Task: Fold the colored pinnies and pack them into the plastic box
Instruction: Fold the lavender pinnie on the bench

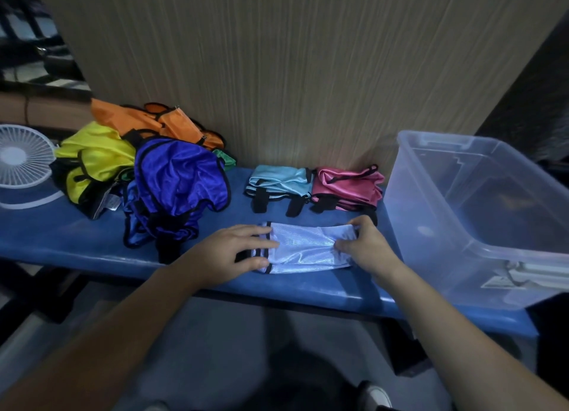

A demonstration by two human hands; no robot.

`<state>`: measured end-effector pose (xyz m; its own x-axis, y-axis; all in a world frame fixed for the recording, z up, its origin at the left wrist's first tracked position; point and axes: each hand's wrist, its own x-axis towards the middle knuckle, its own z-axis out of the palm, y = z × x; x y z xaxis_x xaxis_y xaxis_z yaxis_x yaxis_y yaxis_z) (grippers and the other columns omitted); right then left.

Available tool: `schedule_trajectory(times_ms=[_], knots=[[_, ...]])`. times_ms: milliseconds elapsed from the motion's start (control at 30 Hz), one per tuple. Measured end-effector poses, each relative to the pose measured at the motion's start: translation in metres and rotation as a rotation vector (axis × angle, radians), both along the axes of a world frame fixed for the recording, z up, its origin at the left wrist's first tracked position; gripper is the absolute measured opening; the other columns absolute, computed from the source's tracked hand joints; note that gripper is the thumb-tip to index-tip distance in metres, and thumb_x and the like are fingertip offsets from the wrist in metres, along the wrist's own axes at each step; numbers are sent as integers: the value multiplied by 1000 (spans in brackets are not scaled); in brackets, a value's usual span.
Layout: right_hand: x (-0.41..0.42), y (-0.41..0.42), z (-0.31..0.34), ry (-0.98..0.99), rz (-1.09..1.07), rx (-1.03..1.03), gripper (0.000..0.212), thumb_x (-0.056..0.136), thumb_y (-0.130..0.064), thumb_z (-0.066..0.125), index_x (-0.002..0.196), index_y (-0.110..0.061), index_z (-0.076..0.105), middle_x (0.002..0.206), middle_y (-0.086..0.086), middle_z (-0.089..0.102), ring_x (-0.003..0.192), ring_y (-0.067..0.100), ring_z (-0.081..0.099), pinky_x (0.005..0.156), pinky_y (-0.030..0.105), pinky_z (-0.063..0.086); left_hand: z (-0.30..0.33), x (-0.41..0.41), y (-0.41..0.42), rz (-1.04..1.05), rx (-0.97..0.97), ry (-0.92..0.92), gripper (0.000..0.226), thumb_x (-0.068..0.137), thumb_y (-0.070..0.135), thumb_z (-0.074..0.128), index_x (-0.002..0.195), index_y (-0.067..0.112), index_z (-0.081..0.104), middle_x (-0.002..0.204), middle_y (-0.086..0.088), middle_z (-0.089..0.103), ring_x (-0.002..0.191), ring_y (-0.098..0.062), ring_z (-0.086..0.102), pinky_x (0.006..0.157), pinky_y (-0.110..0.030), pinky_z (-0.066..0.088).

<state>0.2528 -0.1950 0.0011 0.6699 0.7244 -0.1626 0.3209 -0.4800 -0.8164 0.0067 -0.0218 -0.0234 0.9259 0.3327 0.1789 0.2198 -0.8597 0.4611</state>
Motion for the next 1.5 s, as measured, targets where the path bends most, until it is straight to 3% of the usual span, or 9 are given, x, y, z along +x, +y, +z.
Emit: schedule_trajectory(times_ms=[200, 367, 533, 633, 833, 967, 1100, 1300, 1500], knots=[[1, -2, 3, 16, -9, 21, 30, 94, -6, 62, 115, -10, 42, 83, -1, 63, 67, 16, 60, 52, 33, 50, -4, -4, -2, 40, -57, 22, 42, 89, 53, 62, 130, 46, 58, 151, 21, 34, 130, 8, 40, 104, -17, 32], [8, -3, -8, -17, -65, 11, 25, 94, -4, 58, 109, -14, 42, 79, 1, 70, 60, 13, 65, 45, 27, 47, -5, 0, -1, -21, 14, 43, 49, 89, 64, 51, 136, 51, 52, 159, 27, 18, 139, -1, 34, 110, -31, 37], [18, -7, -10, -146, -124, -47, 31, 91, -10, 63, 113, -20, 44, 91, -1, 59, 71, 13, 62, 63, 31, 51, -11, 4, -5, -88, 266, 271, 74, 85, 79, 21, 150, 58, -8, 159, 27, -25, 149, -5, 11, 110, -32, 24], [17, -7, -11, -172, -101, -101, 17, 95, -22, 56, 108, -19, 47, 88, 1, 64, 76, 18, 64, 69, 33, 54, -10, 1, -7, -83, 251, 277, 74, 79, 84, 7, 144, 60, -18, 154, 30, -34, 151, -2, -2, 109, -28, 19], [10, -7, -5, -154, -105, -115, 26, 89, -27, 60, 109, -22, 45, 97, 7, 68, 91, 27, 65, 80, 37, 52, -14, 5, -8, 39, 80, 50, 68, 84, 86, 19, 147, 60, 22, 163, 29, -1, 152, -7, 6, 118, -42, 22], [12, -9, -8, 0, -140, 11, 35, 87, -6, 64, 115, -14, 46, 78, 2, 66, 68, 11, 67, 63, 30, 50, -9, 13, -10, 79, -92, -42, 51, 94, 60, 48, 143, 50, 42, 160, 30, 17, 145, 0, 27, 117, -38, 31], [16, -9, -9, 62, -181, 134, 35, 88, 6, 54, 114, -14, 44, 70, 2, 68, 65, 18, 71, 61, 32, 54, -11, 15, -11, 28, -34, 46, 64, 81, 82, 43, 138, 54, 47, 154, 28, 27, 138, 1, 35, 114, -40, 34], [20, -6, -9, -58, -197, 137, 27, 91, -2, 55, 106, -23, 46, 86, -1, 60, 75, 23, 64, 67, 37, 54, -2, 17, -20, -45, -32, 53, 80, 84, 63, 66, 152, 48, 26, 144, 21, 32, 133, 3, 34, 107, -16, 25], [26, -1, -10, 69, -259, 178, 39, 84, 0, 65, 112, -21, 49, 104, 3, 60, 87, 27, 66, 69, 35, 55, 1, 22, -17, -66, 257, -70, 56, 87, 76, 46, 129, 43, 62, 157, 18, 28, 149, -12, 17, 114, -38, 21]])
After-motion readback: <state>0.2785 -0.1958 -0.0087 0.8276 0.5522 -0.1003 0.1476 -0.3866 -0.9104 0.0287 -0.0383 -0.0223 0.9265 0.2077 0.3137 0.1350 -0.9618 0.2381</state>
